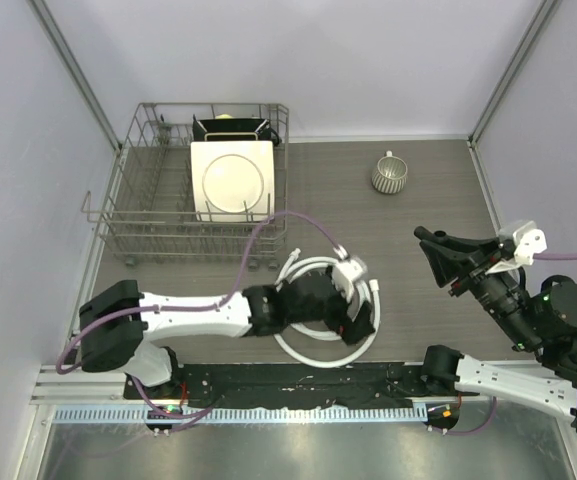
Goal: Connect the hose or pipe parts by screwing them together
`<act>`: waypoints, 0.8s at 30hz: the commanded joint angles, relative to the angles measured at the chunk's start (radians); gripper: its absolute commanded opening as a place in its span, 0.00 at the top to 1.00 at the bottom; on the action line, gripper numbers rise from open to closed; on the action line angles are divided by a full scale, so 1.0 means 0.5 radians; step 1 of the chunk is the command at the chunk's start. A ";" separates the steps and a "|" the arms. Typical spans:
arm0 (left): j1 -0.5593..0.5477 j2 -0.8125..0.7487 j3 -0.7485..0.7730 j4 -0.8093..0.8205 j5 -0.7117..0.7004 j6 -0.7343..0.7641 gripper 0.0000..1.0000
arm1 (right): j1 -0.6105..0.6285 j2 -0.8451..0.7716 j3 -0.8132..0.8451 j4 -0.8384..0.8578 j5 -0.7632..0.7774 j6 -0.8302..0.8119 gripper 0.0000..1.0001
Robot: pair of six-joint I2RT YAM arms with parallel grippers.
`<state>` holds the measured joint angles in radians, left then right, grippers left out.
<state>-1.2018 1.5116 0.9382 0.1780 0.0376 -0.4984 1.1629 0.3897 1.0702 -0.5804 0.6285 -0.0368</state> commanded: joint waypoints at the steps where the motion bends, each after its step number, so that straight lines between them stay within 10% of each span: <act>1: -0.277 -0.014 0.013 -0.404 -0.364 0.322 0.17 | 0.003 -0.058 0.093 0.133 0.047 0.028 0.99; 16: -0.609 0.361 -0.026 -0.607 -0.468 0.313 0.30 | 0.003 -0.172 0.124 0.063 0.016 0.135 0.99; 19: -0.609 0.416 0.016 -0.782 -0.679 0.267 0.60 | 0.003 -0.190 0.124 0.063 0.035 0.159 0.99; 24: -0.621 0.373 0.105 -1.266 -1.058 0.049 0.56 | 0.003 -0.221 0.130 0.053 0.025 0.184 0.99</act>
<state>-1.5112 1.7195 0.9562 -0.2321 -0.2825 -0.3912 1.1629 0.2935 1.1034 -0.6003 0.6350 0.0292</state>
